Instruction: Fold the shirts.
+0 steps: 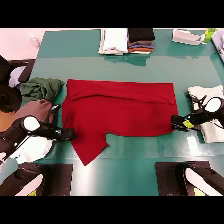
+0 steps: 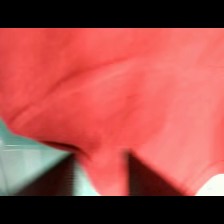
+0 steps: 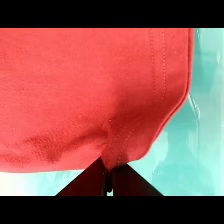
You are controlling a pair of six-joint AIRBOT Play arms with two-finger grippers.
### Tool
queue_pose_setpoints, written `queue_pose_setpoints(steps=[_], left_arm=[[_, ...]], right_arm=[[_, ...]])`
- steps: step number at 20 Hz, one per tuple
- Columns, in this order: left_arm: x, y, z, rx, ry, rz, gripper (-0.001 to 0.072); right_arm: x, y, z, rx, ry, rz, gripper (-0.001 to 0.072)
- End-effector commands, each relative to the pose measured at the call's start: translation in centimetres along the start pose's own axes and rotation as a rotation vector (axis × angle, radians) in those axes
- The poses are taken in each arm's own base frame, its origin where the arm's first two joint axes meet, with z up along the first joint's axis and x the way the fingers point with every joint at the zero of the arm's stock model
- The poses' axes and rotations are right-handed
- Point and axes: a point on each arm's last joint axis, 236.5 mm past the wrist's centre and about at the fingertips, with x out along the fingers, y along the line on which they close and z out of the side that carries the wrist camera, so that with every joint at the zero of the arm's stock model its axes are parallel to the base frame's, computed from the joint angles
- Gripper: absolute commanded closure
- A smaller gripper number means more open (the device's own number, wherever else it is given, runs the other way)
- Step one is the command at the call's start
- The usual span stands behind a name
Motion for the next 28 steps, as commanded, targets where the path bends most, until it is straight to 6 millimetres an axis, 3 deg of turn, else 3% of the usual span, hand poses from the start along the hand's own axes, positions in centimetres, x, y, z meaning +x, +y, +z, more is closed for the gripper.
queue_pose_setpoints(steps=[1,4,8,11,15,17,19,23,28], left_arm=[[0.0,-0.8,-0.2,0.059,0.005,-0.005,0.0687],[-2.1,-0.4,-0.5,0.132,0.060,0.060,0.0686],[-4.8,-0.2,-0.9,0.215,0.124,0.114,0.0687],[-7.4,-1.7,-0.1,0.248,0.019,0.092,0.0686],[-12.0,-4.3,2.1,0.294,-0.135,0.068,0.0687],[-13.7,-5.1,4.7,0.319,-0.235,0.077,0.0686],[-14.1,-5.3,7.6,0.347,-0.288,0.104,0.0686],[-12.9,-5.9,15.1,0.389,-0.365,0.145,0.0685],[-10.4,-6.6,24.1,0.418,-0.431,0.183,0.0685]], right_arm=[[-0.6,0.1,0.1,-0.007,-0.025,0.004,0.0693],[-2.4,0.5,-0.1,-0.027,-0.088,0.017,0.0694],[-4.9,-0.4,-3.1,-0.032,-0.068,0.016,0.0694],[-6.7,-1.2,-4.7,-0.020,-0.099,0.018,0.0695],[-8.1,-1.9,-4.4,0.017,-0.186,0.024,0.0695],[-8.4,-1.8,-3.5,0.013,-0.216,0.027,0.0695],[-9.0,-1.3,-1.5,0.010,-0.227,0.036,0.0695],[-10.6,0.6,4.6,-0.038,-0.283,0.038,0.0695],[-8.9,2.1,11.6,-0.040,-0.233,0.037,0.0695]])
